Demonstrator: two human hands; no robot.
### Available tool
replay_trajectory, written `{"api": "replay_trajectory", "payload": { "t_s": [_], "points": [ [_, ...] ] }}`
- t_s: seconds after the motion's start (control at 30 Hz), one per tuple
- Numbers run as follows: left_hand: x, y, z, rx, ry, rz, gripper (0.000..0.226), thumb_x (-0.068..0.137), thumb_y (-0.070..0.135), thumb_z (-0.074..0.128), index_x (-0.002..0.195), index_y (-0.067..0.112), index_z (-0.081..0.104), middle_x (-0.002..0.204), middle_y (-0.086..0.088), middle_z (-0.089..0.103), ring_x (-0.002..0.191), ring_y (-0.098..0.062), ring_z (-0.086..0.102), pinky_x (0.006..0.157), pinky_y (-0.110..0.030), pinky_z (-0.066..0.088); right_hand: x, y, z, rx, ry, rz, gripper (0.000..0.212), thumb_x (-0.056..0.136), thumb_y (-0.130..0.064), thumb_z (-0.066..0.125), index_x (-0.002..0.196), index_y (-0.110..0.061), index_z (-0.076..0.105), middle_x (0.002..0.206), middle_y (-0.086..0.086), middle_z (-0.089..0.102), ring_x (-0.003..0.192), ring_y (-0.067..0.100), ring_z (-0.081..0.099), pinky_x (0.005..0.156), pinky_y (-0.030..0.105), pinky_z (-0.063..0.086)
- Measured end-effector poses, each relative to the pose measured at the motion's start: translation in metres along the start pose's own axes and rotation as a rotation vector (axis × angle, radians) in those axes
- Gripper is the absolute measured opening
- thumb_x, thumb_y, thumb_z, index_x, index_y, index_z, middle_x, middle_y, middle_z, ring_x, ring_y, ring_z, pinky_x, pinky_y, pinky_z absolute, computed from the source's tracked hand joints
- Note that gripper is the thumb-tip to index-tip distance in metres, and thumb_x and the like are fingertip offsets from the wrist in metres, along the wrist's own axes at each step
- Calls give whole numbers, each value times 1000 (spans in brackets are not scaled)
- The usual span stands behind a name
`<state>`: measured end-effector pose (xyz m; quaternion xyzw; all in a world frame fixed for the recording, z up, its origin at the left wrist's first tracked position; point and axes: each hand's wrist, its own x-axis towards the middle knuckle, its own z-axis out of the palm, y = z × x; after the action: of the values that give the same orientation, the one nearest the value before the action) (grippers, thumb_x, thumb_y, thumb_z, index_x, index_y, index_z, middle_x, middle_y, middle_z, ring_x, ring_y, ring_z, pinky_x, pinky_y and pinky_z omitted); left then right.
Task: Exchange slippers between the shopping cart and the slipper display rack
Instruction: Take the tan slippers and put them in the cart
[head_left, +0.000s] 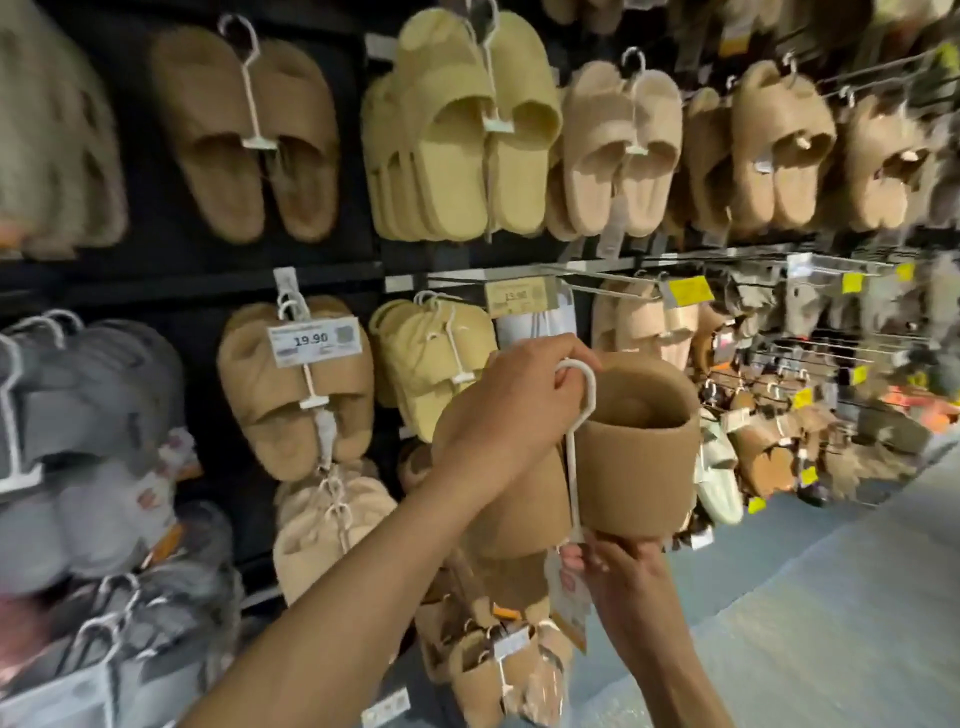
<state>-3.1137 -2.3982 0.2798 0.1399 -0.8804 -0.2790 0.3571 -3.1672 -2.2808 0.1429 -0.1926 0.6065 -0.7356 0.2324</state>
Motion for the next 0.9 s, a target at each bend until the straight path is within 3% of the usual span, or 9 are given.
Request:
{"api": "replay_trajectory", "payload": {
  "t_s": [0.13, 0.27, 0.37, 0.43, 0.53, 0.67, 0.77, 0.87, 0.9],
  "points": [
    [-14, -41, -20, 121, 76, -79, 16, 90, 22, 54, 100, 23, 66, 98, 3, 62, 96, -15, 54, 88, -40, 47, 5, 18, 27, 70, -82, 134, 11, 93, 0, 46, 86, 0, 55, 71, 11, 63, 50, 5, 65, 52, 18, 55],
    [-33, -78, -43, 198, 136, -273, 22, 89, 27, 57, 109, 23, 65, 103, 4, 55, 107, -17, 51, 97, -38, 43, 7, 25, 57, 256, -105, 167, 18, 88, 13, 50, 74, 3, 58, 63, 1, 53, 44, -4, 59, 51, 5, 48],
    [-44, -110, -58, 157, 78, -363, 34, 90, 24, 56, 125, 24, 56, 123, -2, 57, 117, -19, 50, 102, -35, 41, 24, 35, 76, 402, -186, 277, 33, 88, 16, 41, 62, -2, 47, 43, 2, 51, 38, 5, 54, 46, 12, 50],
    [-47, -132, -68, 145, 59, -433, 40, 92, 20, 53, 132, 23, 49, 131, -3, 53, 121, -18, 48, 102, -27, 38, 39, 44, 95, 377, -217, 312, 35, 89, 13, 43, 59, -2, 50, 44, 1, 50, 40, 7, 54, 46, 15, 51],
    [-40, -166, -86, 112, 58, -497, 44, 94, 13, 52, 137, 17, 45, 137, -3, 50, 126, -17, 46, 95, -15, 31, 62, 49, 128, 490, -208, 327, 36, 86, 5, 53, 57, -15, 61, 51, -8, 58, 43, 1, 57, 49, 10, 49],
    [-17, -215, -102, 18, 48, -564, 43, 94, 8, 52, 136, 14, 46, 136, 1, 48, 127, -12, 44, 92, -4, 30, 87, 52, 159, 449, -261, 409, 23, 89, 11, 48, 68, 1, 52, 50, 8, 55, 42, 12, 60, 44, 18, 51],
    [6, -241, -110, -13, 138, -553, 38, 92, 8, 54, 124, 28, 50, 135, -5, 52, 128, -23, 47, 105, -27, 39, 109, 45, 183, 415, -254, 362, 29, 90, 10, 47, 63, -1, 52, 54, 10, 51, 44, 14, 59, 44, 19, 51],
    [29, -256, -122, -26, 166, -619, 45, 93, 6, 54, 136, 8, 42, 138, -17, 46, 132, -32, 41, 106, -32, 32, 128, 31, 206, 420, -283, 304, 30, 88, 13, 48, 63, -2, 54, 52, 6, 51, 42, 13, 57, 45, 19, 51],
    [35, -265, -127, -25, 174, -562, 47, 92, 11, 55, 137, 8, 41, 140, -17, 45, 133, -33, 41, 108, -33, 31, 135, 28, 214, 424, -293, 281, 29, 87, 13, 48, 63, -2, 54, 53, 7, 50, 43, 14, 57, 45, 19, 51]
  ]
}}
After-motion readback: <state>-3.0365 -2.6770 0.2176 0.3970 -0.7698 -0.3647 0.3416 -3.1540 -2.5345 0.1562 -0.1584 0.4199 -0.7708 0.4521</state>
